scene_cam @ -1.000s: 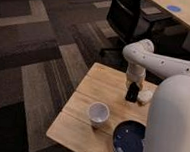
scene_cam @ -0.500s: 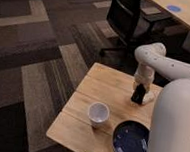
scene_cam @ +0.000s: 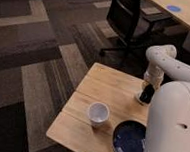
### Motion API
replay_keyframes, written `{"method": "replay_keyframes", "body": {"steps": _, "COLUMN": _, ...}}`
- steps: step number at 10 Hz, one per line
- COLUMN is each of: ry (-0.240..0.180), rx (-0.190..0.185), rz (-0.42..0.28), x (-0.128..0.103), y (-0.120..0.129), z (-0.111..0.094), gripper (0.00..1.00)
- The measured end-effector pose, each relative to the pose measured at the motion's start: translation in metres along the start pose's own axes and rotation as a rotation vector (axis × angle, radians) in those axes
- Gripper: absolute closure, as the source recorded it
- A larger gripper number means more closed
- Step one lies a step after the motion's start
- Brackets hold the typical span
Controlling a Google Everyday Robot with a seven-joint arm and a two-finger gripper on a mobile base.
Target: Place the eraser on the white sponge
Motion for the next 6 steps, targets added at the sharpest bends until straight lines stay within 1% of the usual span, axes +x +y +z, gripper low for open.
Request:
{"method": "replay_keyframes", "body": {"steps": 1, "ry": 0.006, "rx": -0.003, "rz": -0.002, "x": 0.0, "y": 0.0, "z": 0.002, "gripper": 1.0}}
{"method": "replay_keyframes", "body": {"steps": 3, "ry": 0.032, "rx": -0.002, "rz": -0.016, "x": 0.004, "y": 0.0, "z": 0.011, "gripper": 1.0}}
{"method": "replay_keyframes", "body": {"steps": 6, "ry": 0.04, "rx": 0.004, "rz": -0.039, "x": 0.005, "y": 0.006, "z": 0.014, "gripper": 1.0}}
